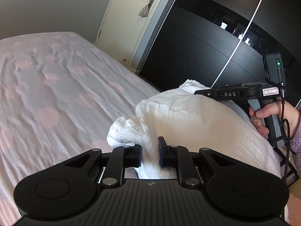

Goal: Fold clothes
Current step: 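Lower the folded shirt onto the white clothes stack and open both grippers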

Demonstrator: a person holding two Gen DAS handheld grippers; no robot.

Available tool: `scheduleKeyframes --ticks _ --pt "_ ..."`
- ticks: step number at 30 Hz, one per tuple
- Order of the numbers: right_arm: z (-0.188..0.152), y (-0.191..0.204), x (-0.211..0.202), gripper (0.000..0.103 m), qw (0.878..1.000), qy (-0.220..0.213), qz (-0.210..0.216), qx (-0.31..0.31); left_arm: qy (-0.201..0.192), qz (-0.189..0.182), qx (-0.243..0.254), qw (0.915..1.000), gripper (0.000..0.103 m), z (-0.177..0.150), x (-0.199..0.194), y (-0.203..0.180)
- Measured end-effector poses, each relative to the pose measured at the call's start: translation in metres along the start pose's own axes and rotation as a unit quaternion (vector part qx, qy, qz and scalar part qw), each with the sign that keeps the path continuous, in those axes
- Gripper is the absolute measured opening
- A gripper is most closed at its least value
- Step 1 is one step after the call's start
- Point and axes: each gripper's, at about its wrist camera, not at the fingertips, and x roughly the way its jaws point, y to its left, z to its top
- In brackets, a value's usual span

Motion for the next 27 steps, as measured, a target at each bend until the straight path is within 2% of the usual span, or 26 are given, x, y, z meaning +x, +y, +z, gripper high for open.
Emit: scheduleKeyframes --ticks 1,2,6,8,10,12,16,20,22,27 --pt "0.001 -0.003 -0.008 0.045 1.0 -0.006 -0.004 0.01 -0.003 0.005 0.001 1.0 0.023 0.002 -0.006 -0.001" --pt "0.001 -0.006 -0.015 0.049 1.0 -0.012 -0.007 0.021 -0.007 0.012 0.002 0.9999 0.024 0.003 -0.014 -0.003" --pt "0.001 -0.018 -0.049 0.051 0.997 -0.039 -0.019 0.057 -0.022 0.049 0.017 0.9984 0.024 0.005 -0.045 -0.015" --pt "-0.003 -0.022 -0.071 0.048 0.996 -0.056 -0.021 0.064 -0.031 0.065 0.024 0.9971 0.024 0.005 -0.061 -0.024" --pt "-0.011 -0.022 -0.093 0.04 0.995 -0.074 -0.01 0.06 -0.041 0.069 0.03 0.9963 0.024 0.006 -0.075 -0.036" --pt "-0.02 -0.017 -0.113 0.037 0.995 -0.091 0.004 0.048 -0.044 0.054 0.044 0.9966 0.024 0.007 -0.081 -0.054" --pt "-0.041 0.0 -0.136 0.022 0.994 -0.108 0.028 0.022 -0.04 0.023 0.078 0.9959 0.024 0.004 -0.076 -0.094" --pt "-0.063 0.019 -0.13 0.02 0.995 -0.099 0.026 0.003 -0.02 0.012 0.098 0.9949 0.024 -0.015 -0.055 -0.118" --pt "-0.073 0.02 -0.119 0.016 0.996 -0.09 0.018 0.008 -0.004 0.009 0.099 0.995 0.024 -0.026 -0.043 -0.121" --pt "-0.093 -0.002 -0.082 0.007 0.996 -0.06 0.011 0.067 0.02 0.02 0.096 0.9949 0.024 -0.035 -0.013 -0.11"
